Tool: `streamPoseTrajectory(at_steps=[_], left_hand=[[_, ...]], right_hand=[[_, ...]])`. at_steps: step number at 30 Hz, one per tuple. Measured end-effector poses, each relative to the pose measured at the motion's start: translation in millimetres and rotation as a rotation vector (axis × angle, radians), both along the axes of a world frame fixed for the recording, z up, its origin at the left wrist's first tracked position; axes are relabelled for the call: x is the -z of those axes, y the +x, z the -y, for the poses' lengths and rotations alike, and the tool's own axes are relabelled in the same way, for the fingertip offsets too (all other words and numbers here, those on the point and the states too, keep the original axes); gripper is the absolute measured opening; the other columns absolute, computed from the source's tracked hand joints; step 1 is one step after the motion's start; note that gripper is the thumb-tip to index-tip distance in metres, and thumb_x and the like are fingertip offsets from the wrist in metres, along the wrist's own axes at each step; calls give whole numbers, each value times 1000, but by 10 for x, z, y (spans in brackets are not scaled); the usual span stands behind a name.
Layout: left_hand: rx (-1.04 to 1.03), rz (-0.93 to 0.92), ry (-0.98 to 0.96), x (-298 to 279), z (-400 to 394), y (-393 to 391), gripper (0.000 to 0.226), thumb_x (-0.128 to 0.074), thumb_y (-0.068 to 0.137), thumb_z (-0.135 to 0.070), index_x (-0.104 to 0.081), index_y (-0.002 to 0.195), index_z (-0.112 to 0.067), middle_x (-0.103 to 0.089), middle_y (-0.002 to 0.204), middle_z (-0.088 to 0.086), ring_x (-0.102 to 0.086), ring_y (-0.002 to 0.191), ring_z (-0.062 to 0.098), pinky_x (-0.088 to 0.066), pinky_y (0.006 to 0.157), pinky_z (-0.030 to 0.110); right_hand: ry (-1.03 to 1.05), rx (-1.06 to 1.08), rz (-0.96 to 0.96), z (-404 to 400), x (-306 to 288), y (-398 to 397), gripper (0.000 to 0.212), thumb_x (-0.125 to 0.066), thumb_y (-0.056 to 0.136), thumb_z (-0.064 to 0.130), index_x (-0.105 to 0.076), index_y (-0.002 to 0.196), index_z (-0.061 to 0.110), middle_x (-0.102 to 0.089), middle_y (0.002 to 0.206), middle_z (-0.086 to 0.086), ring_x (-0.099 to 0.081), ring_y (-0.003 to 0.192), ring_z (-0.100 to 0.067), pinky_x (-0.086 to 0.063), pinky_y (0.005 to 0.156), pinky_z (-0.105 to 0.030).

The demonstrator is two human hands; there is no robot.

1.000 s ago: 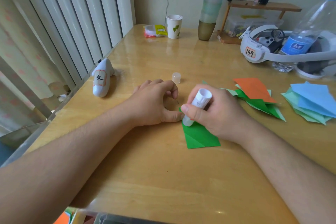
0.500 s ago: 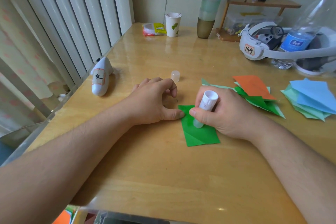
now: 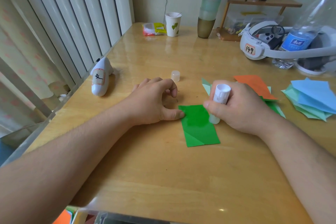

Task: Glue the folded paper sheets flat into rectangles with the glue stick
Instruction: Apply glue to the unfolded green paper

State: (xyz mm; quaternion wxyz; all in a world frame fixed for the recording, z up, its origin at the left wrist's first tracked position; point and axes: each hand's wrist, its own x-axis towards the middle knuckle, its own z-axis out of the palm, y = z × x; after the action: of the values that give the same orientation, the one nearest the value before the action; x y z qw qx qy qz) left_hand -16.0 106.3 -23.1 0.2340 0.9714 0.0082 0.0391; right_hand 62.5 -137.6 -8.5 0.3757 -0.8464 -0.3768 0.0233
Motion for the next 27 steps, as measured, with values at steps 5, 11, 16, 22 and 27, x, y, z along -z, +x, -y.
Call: streamPoseTrajectory(at_steps=[5, 11, 16, 22, 27], left_hand=[[-3, -12, 6, -3, 10, 6, 47, -71, 65, -73, -48, 96, -46, -47, 104, -24, -43, 109, 16, -37, 103, 42], [-10, -4, 6, 6, 16, -5, 49, -72, 66, -73, -48, 98, -45, -48, 105, -23, -42, 109, 17, -36, 100, 40], [5, 0, 21, 12, 18, -12, 51, -73, 62, -73, -46, 96, -47, -45, 105, -25, -40, 108, 16, -32, 94, 38], [-2, 5, 19, 12, 23, -15, 55, -76, 62, -74, -49, 99, -43, -46, 106, -25, -41, 109, 17, -33, 96, 38], [10, -9, 23, -4, 17, -23, 54, -76, 64, -74, -50, 100, -44, -45, 107, -25, -40, 111, 17, -33, 97, 38]], right_hand=[[206, -19, -48, -104, -26, -61, 33, -65, 75, 51, -54, 75, 20, -56, 65, -10, -54, 67, -33, -47, 63, -45], [94, -133, -99, -250, 70, -170, 23, -72, 80, 45, -61, 79, 25, -55, 62, 14, -46, 60, -7, -39, 59, -25], [37, -177, -107, -275, 69, -210, 26, -79, 82, 40, -60, 77, 23, -54, 60, 14, -43, 58, -5, -34, 54, -18], [-28, -152, -107, -132, -1, -164, 25, -82, 83, 33, -60, 76, 22, -51, 61, 10, -42, 60, -5, -34, 55, -20], [-51, -111, -105, -8, -8, -84, 22, -72, 75, 42, -60, 78, 24, -52, 63, 11, -45, 63, -6, -37, 61, -28]])
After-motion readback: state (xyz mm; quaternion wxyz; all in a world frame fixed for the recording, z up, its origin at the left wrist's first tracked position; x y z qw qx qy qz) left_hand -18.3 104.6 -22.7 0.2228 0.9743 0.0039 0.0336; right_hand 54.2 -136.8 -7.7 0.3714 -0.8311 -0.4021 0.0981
